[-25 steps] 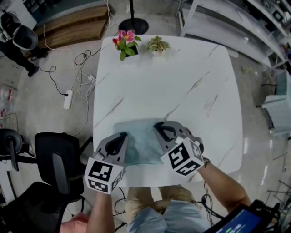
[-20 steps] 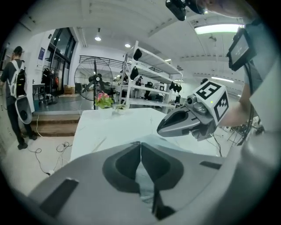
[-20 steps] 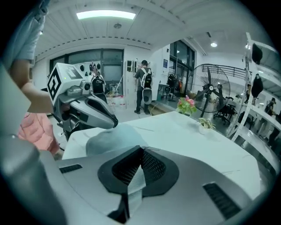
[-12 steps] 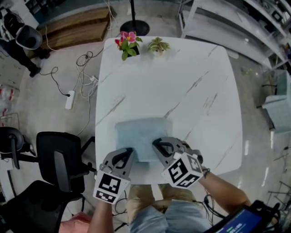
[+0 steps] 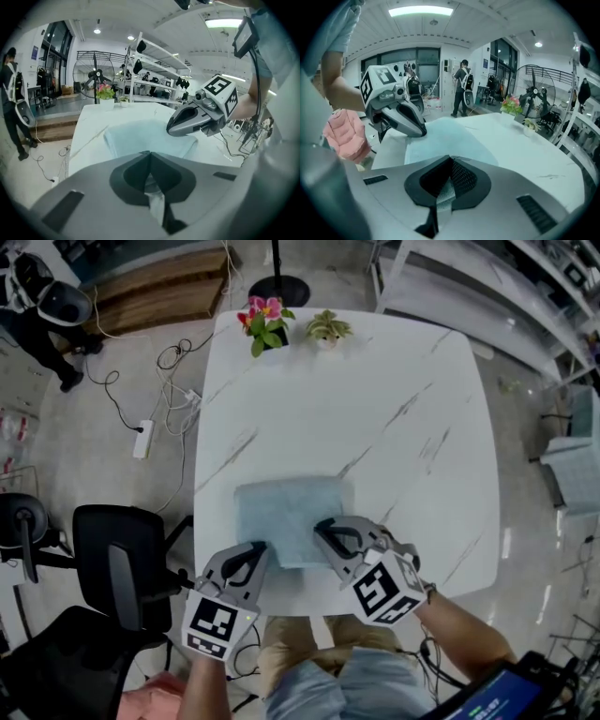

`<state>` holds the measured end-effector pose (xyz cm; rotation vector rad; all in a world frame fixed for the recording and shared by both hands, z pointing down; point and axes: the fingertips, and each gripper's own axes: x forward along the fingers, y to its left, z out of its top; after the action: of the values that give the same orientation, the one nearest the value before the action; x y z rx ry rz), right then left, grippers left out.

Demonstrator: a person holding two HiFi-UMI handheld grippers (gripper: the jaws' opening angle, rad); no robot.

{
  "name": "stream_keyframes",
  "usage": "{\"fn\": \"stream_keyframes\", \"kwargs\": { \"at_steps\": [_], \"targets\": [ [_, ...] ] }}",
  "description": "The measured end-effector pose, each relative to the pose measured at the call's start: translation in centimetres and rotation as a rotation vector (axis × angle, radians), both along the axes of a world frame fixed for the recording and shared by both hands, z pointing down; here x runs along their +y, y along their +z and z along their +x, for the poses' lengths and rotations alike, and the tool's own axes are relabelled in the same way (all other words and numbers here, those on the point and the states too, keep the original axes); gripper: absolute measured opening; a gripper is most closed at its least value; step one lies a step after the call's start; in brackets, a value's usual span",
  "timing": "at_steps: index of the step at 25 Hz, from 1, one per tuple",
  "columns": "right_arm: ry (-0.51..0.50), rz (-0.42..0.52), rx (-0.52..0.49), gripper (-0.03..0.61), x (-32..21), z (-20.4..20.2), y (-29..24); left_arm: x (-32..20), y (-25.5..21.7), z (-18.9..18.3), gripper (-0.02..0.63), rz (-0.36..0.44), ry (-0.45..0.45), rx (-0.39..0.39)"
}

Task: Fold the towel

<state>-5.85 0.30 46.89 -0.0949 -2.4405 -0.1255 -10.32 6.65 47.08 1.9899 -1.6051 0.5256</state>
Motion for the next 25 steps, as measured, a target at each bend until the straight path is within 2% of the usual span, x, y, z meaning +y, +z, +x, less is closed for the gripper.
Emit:
{"fn": "stream_keyframes", "kwargs": {
  "at_steps": [4, 8, 12, 16, 22, 25],
  "targets": [
    [-0.048, -0.046, -0.053, 0.018, 1.7, -0.1, -2.6, -0.2, -2.6, 0.8, 0.008, 0.035, 0.010, 0.005],
    [-0.105, -0.042, 0.026, 0.018, 3.6, 1.4, 0.0, 0.9, 0.4, 2.2, 0.008, -0.029, 0.060, -0.022],
    [-0.114, -0.040, 0.051, 0.018, 3.4, 3.2, 1.7, 2.1, 1.5, 1.6, 0.008, -0.041, 0.033, 0.045],
    [-0.120, -0.039, 0.052, 0.018, 3.1, 3.5, 2.1, 2.4, 1.7, 1.6, 0.008, -0.032, 0.069, 0.006],
    [-0.119, -0.045, 0.044, 0.018, 3.0, 3.4, 2.4, 2.6, 2.2, 1.4, 0.008, -0.060, 0.066, 0.028],
    [-0.130, -0.040, 0.044, 0.018, 3.0, 3.4, 2.1, 2.5, 1.9, 1.4, 0.008, -0.062, 0.072, 0.005]
  ]
}}
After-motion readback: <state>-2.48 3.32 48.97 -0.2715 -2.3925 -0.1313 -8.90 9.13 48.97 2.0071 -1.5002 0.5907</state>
